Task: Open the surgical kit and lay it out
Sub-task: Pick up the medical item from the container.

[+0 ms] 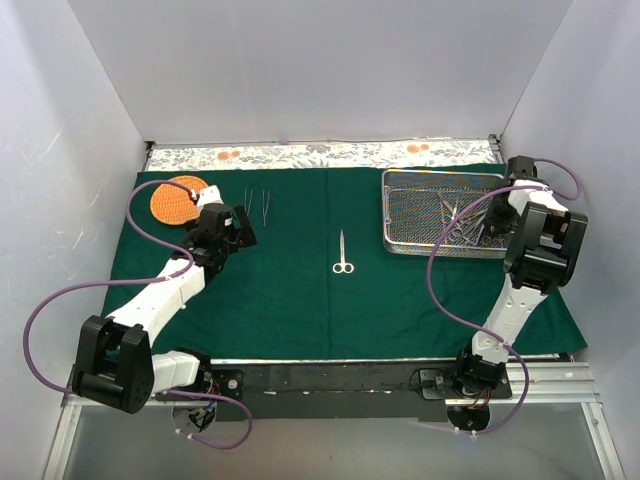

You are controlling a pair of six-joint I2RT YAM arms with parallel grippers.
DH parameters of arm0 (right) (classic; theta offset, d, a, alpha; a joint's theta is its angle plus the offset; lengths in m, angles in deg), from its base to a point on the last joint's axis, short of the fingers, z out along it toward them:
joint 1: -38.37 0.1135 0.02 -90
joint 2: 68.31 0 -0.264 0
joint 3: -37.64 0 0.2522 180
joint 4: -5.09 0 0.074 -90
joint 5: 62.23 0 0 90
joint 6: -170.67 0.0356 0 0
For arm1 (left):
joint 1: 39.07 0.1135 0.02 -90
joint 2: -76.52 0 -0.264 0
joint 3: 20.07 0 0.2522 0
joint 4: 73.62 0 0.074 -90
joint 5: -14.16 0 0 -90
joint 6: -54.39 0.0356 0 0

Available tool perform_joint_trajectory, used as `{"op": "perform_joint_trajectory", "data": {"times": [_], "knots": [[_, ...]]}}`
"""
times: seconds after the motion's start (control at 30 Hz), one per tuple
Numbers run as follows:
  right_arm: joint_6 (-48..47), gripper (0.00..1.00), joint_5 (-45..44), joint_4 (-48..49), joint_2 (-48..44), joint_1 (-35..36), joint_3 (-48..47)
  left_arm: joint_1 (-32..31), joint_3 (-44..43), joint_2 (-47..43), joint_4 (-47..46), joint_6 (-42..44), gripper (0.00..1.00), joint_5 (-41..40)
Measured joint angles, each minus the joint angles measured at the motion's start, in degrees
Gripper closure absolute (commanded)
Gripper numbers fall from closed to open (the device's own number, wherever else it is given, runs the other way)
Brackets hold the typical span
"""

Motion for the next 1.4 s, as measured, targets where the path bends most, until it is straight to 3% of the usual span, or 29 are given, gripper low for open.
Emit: {"op": "perform_joint_trajectory", "data": {"times": [0.5,0.83,1.4], "knots": [[-2.45,0.99,5.81,-0.68,0.26,-1.27,-0.76,0.00,0.87,-0.04,-0.42,0.00,0.07,0.79],[-3.48,0.99,6.14,-0.07,-0.74,-0.70,0.31,0.00,1.79,-0.66,-0.52,-0.02,0.07,0.94],[-4.55,0.99,12.28,6.10,-12.33,1.92,10.14,0.00,2.56,-1.57,-0.92,-0.63,0.07,2.05]]}}
